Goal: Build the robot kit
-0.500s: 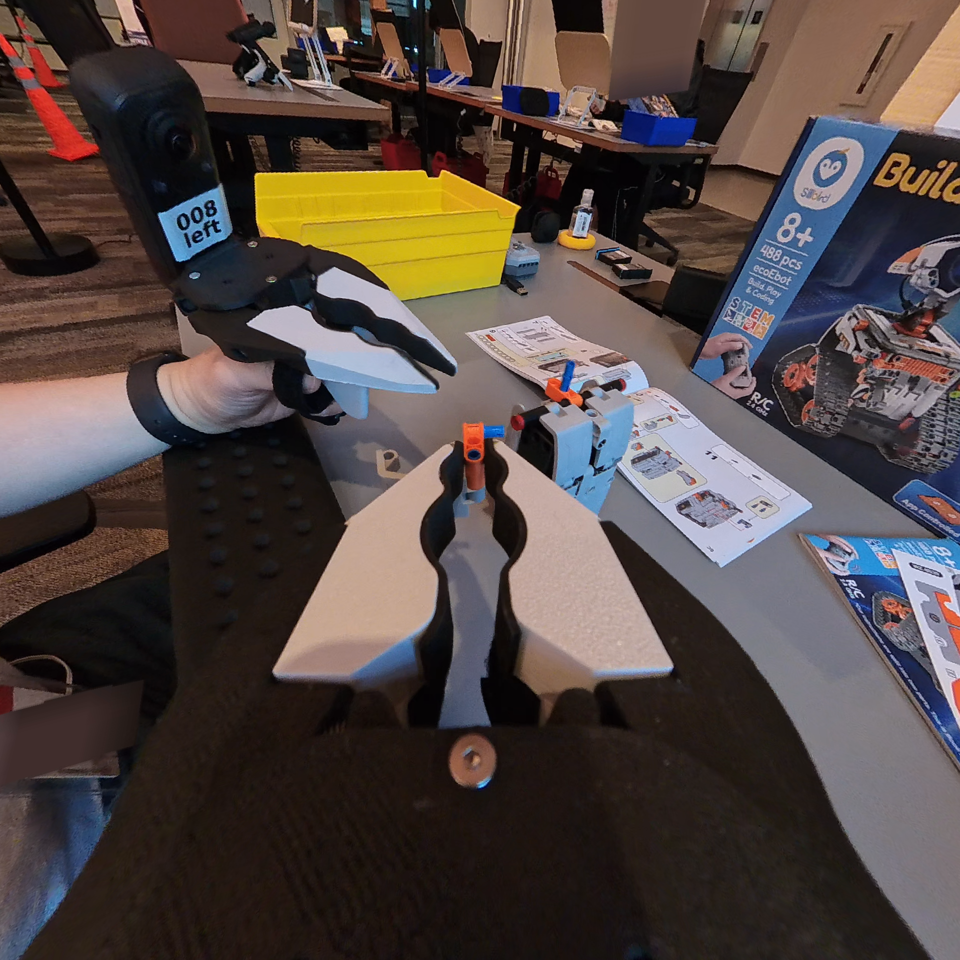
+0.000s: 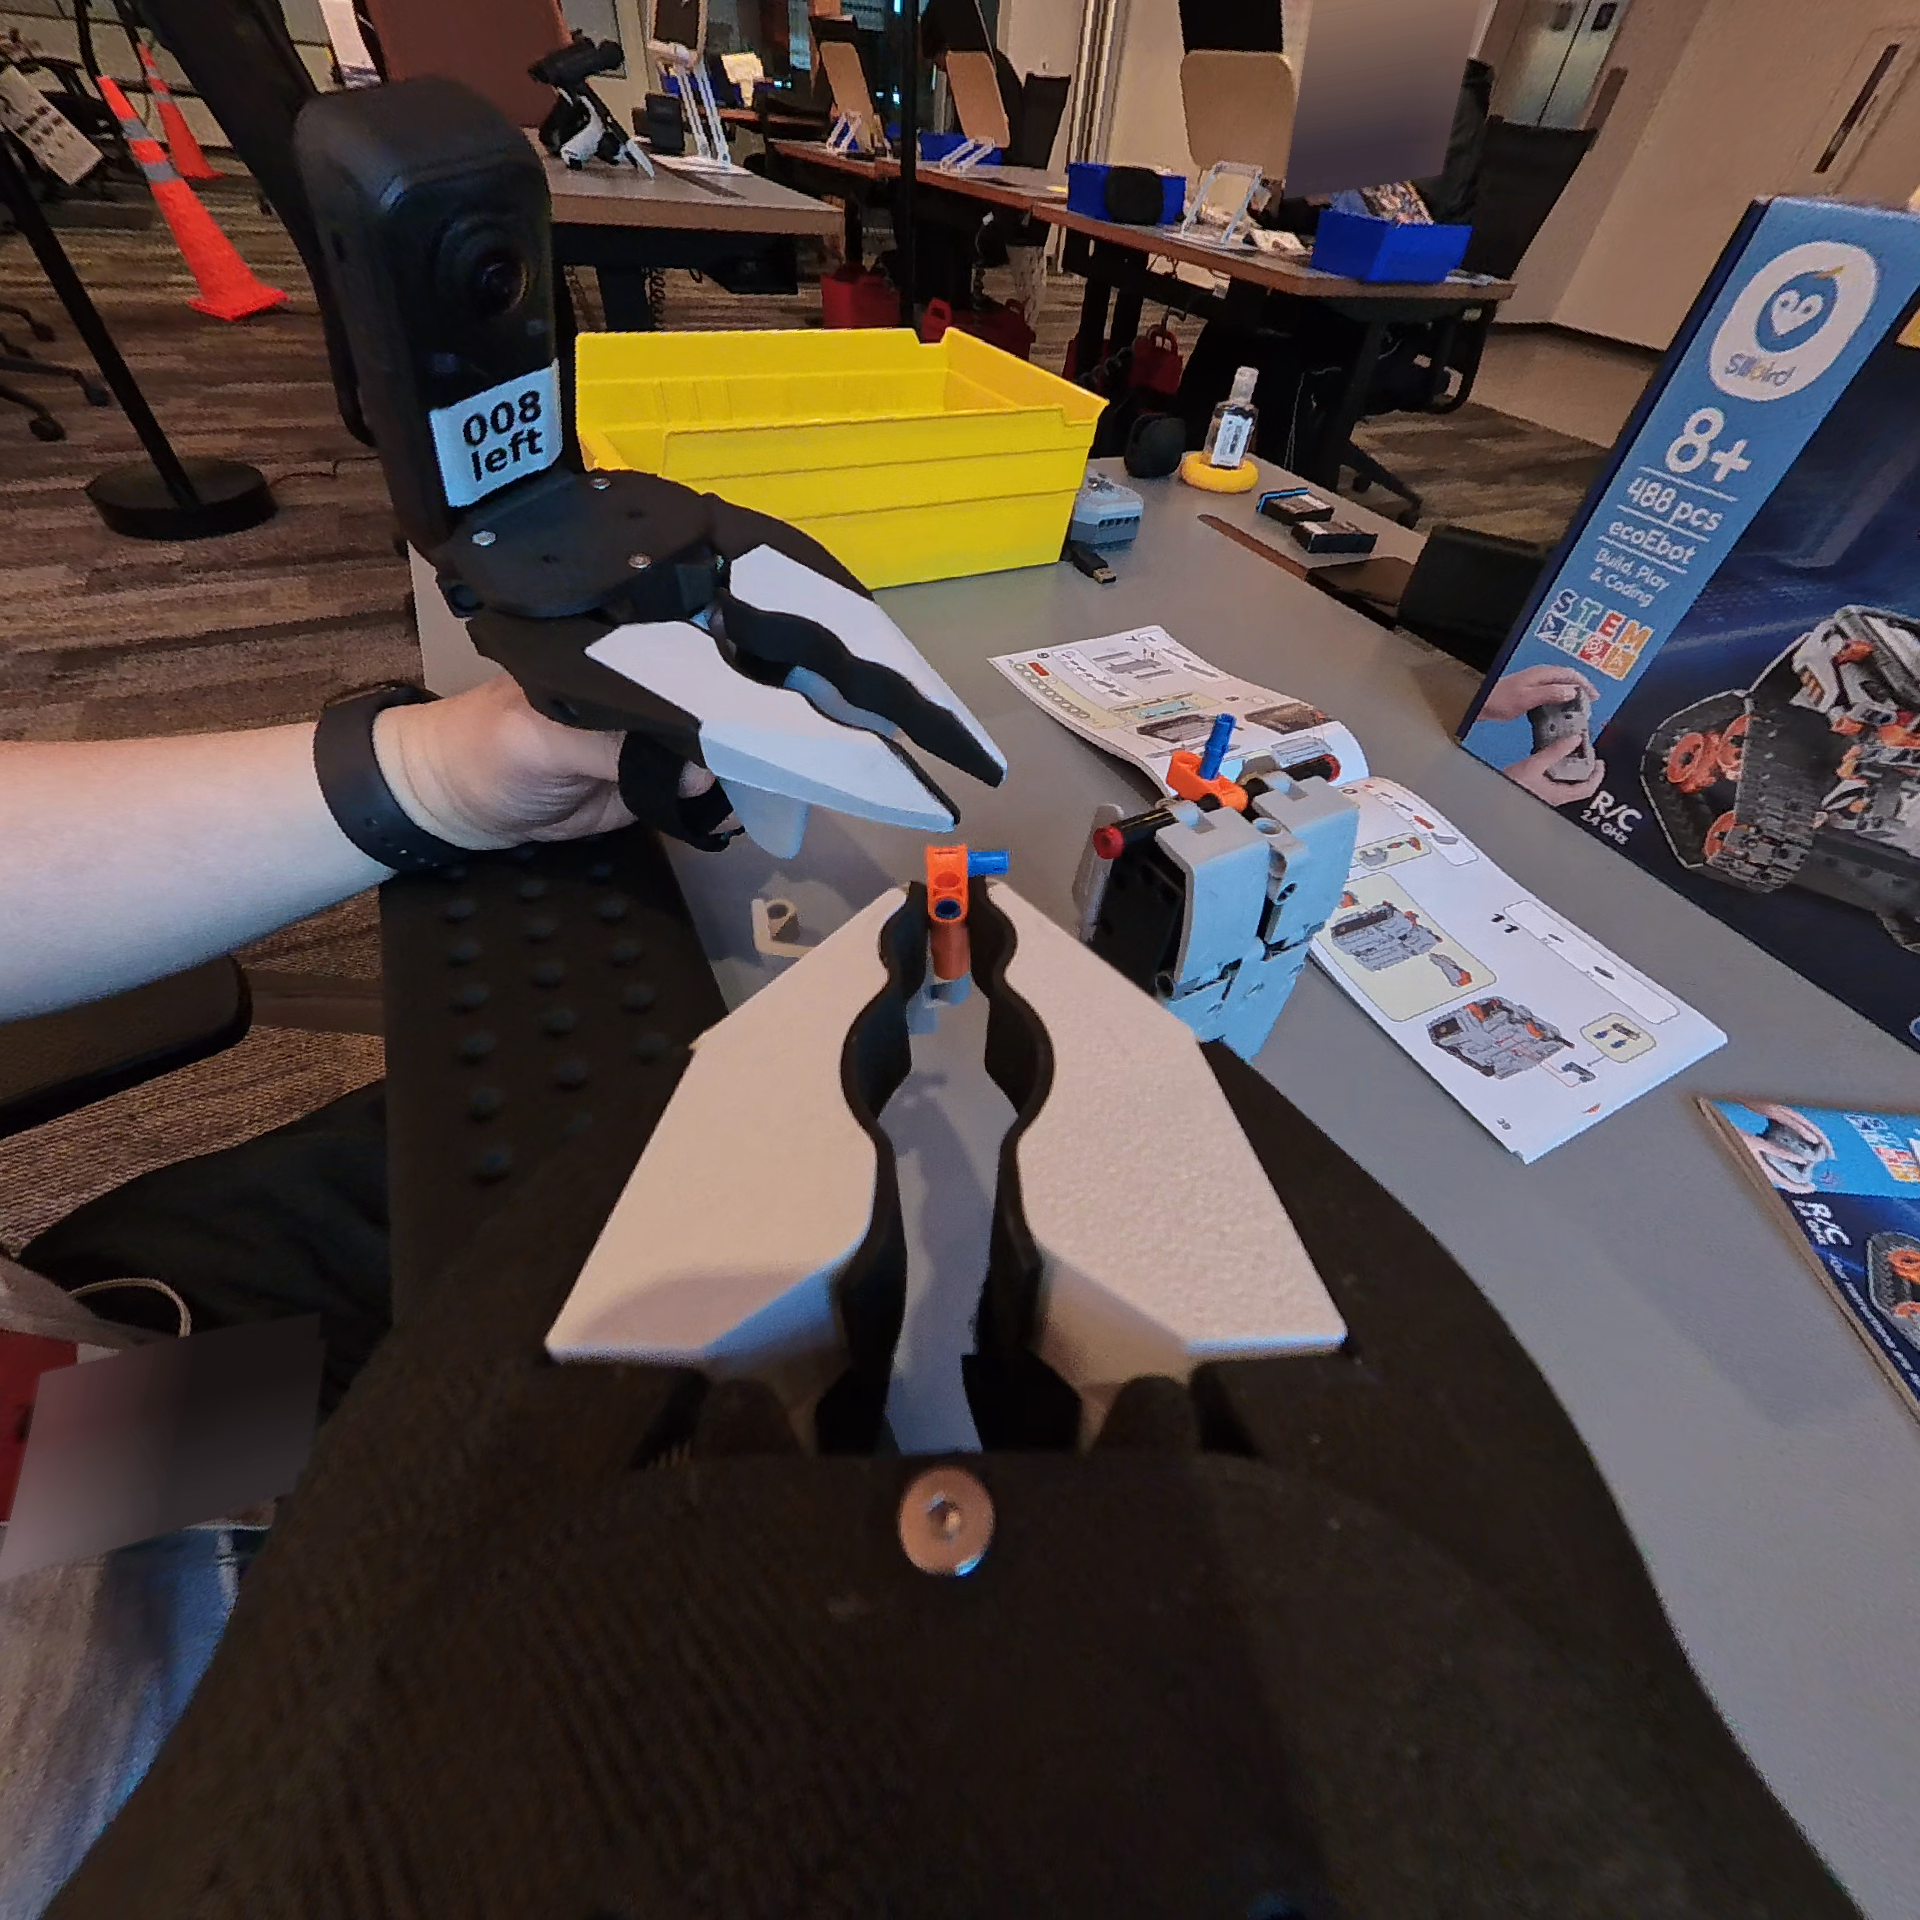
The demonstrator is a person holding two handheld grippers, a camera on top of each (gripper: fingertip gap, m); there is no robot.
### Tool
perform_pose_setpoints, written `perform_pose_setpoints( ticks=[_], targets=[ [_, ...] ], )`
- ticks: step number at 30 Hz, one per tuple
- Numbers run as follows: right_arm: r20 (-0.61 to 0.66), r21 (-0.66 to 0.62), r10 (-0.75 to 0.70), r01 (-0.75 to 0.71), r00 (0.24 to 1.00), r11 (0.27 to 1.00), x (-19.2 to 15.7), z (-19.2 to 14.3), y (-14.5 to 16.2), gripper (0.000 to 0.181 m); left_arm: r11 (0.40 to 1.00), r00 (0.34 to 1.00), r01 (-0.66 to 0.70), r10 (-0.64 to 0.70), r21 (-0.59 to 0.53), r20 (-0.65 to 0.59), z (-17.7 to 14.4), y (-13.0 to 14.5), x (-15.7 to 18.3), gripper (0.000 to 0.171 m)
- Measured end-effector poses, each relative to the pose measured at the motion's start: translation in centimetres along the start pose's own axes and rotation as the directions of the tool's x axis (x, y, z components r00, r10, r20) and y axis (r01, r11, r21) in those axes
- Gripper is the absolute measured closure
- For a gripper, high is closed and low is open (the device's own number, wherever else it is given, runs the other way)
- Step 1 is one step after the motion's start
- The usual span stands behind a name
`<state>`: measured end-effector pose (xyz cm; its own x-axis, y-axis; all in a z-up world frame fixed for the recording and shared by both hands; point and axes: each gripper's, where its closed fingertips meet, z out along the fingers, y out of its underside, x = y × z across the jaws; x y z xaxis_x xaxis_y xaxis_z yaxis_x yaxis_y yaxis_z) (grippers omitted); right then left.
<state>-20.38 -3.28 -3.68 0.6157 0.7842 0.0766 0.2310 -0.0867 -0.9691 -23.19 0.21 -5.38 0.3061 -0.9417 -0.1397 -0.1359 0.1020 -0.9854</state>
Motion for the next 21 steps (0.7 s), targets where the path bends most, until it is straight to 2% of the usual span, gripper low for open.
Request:
perform_pose_setpoints(
  ticks=[9, 17, 21],
  targets=[
    [0.004, -0.021, 0.023, -0.023, 1.000, 1.000, 0.0, 0.0, 1.2, 0.174, 0.999, 1.000, -0.009, 0.009, -0.043, -0.014, 0.3, 0.7, 0.3, 0.154],
    [0.020, -0.007, 0.022, -0.022, 1.000, 1.000, -0.5, 0.1, 0.9, 0.174, 0.998, 1.000, -0.025, 0.025, -0.053, -0.001, 0.4, 0.9, 0.2, 0.149],
    [0.063, 0.123, 0.045, -0.052, 0.997, 0.991, -1.3, -0.7, -1.9, 0.174, 0.999, 0.998, -0.046, 0.045, 0.026, 0.039, -0.4, -0.6, -0.2, 0.152]
  ],
)
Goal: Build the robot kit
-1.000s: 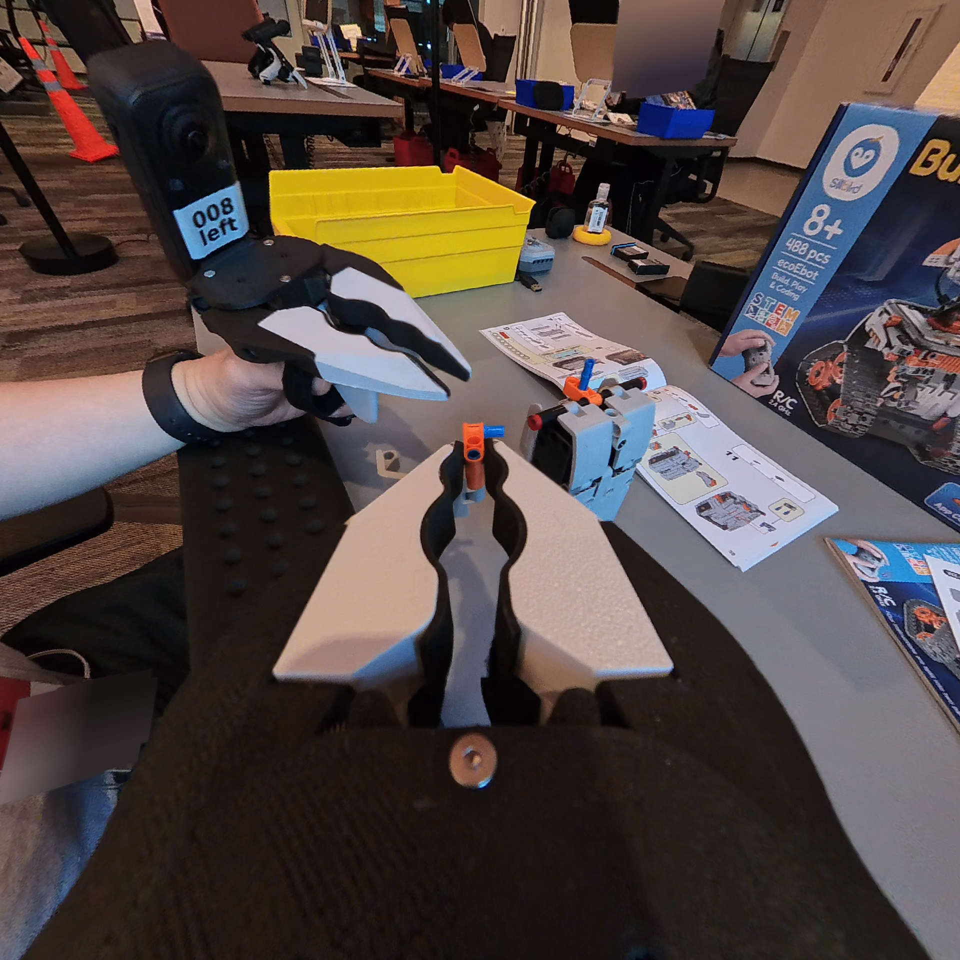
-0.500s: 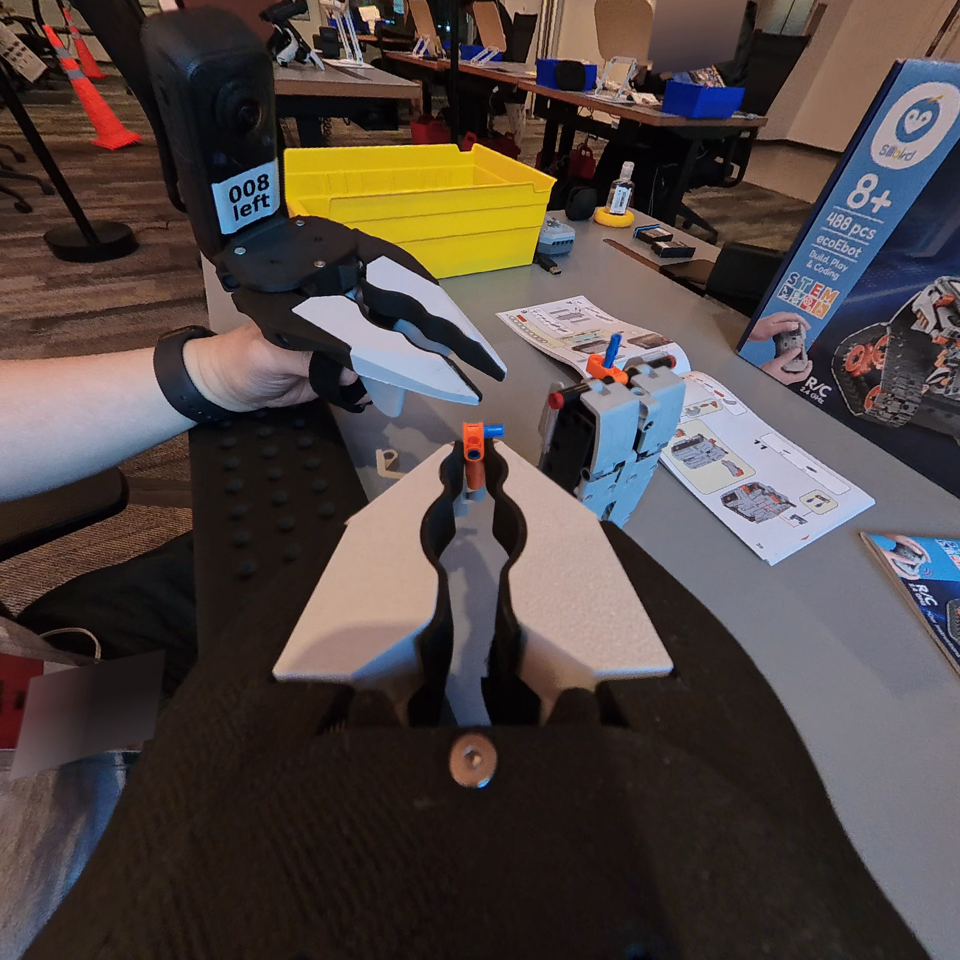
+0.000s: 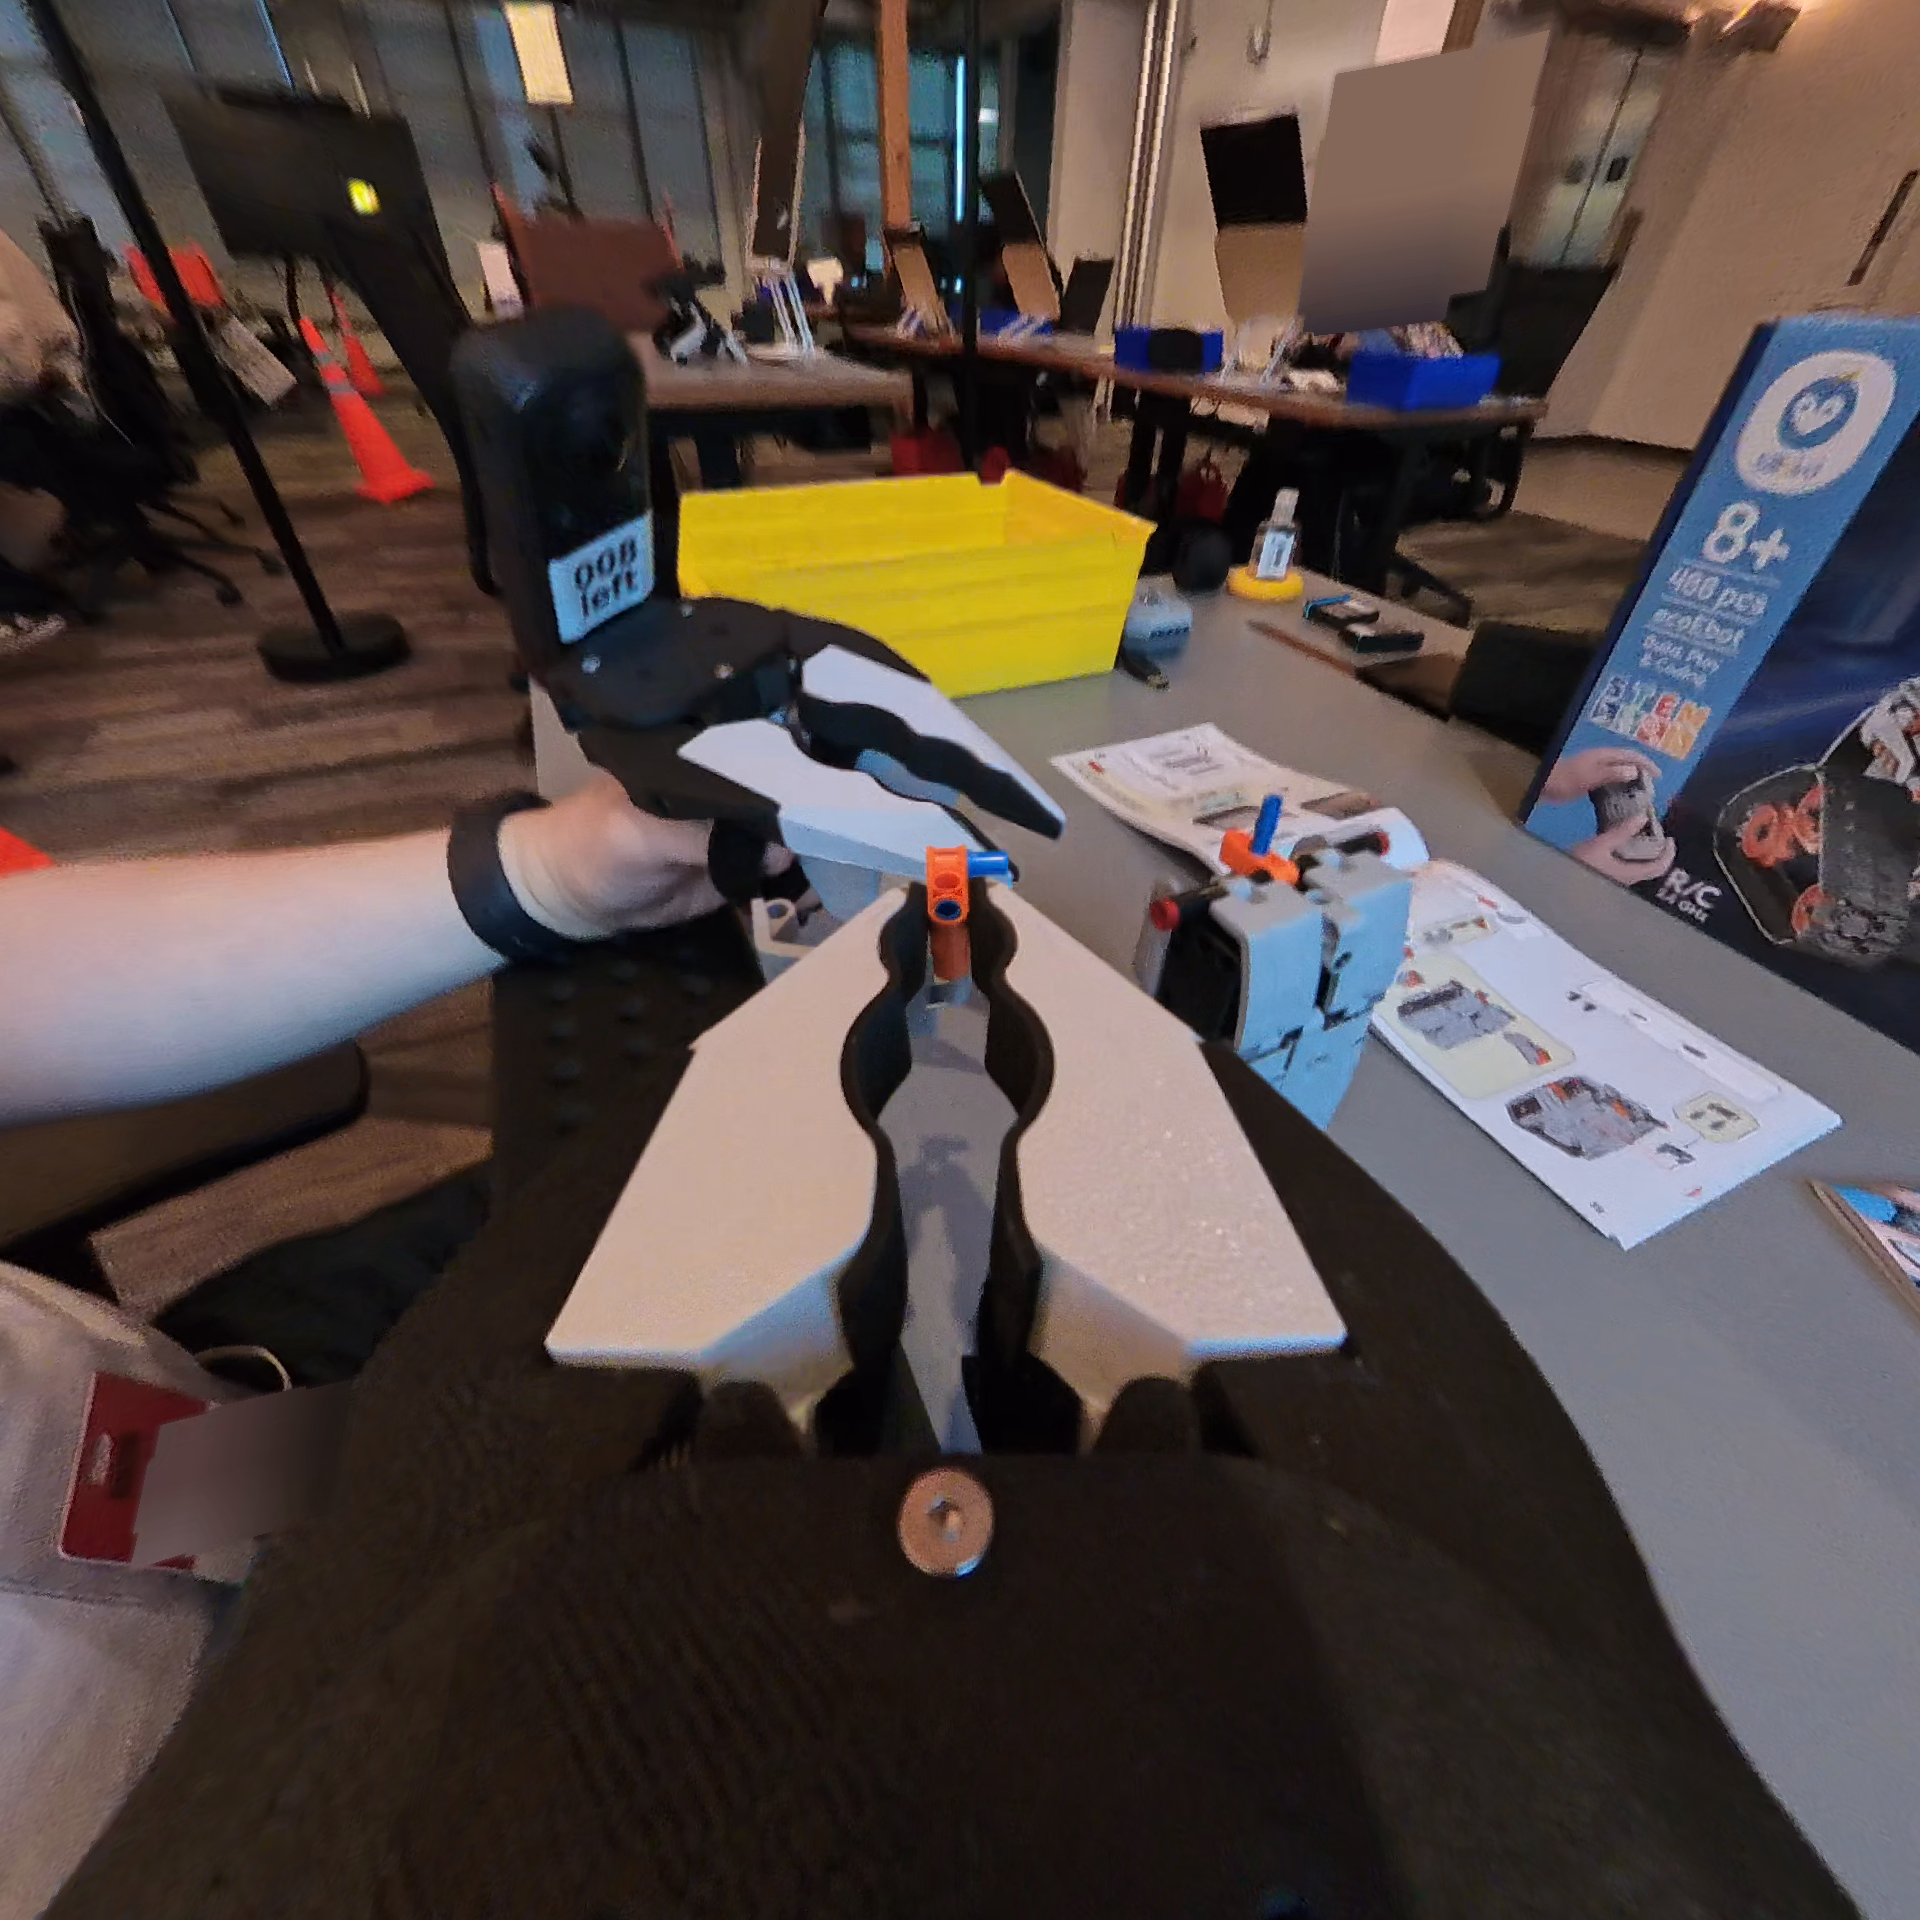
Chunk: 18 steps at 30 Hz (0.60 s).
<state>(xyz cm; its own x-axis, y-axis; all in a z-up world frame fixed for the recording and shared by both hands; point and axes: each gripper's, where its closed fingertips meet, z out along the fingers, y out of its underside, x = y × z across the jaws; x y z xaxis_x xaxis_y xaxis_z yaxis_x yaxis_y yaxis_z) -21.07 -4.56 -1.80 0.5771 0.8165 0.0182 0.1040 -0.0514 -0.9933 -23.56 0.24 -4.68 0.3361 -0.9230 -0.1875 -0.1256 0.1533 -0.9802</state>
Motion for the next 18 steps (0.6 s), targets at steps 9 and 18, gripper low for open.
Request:
perform_pose_setpoints(
  ticks=[9, 18],
  targets=[
    [-0.028, -0.003, 0.021, -0.021, 0.999, 1.000, 0.85, -0.39, -0.30, 0.174, 0.998, 1.000, 0.013, -0.012, 0.060, -0.003, -0.58, -0.98, -0.07, 0.152],
    [-0.025, -0.008, 0.017, -0.017, 1.000, 1.000, 0.91, -0.52, -0.41, 0.174, 0.998, 1.000, 0.018, -0.018, 0.068, -0.008, -0.67, -1.10, -0.06, 0.153]
  ],
)
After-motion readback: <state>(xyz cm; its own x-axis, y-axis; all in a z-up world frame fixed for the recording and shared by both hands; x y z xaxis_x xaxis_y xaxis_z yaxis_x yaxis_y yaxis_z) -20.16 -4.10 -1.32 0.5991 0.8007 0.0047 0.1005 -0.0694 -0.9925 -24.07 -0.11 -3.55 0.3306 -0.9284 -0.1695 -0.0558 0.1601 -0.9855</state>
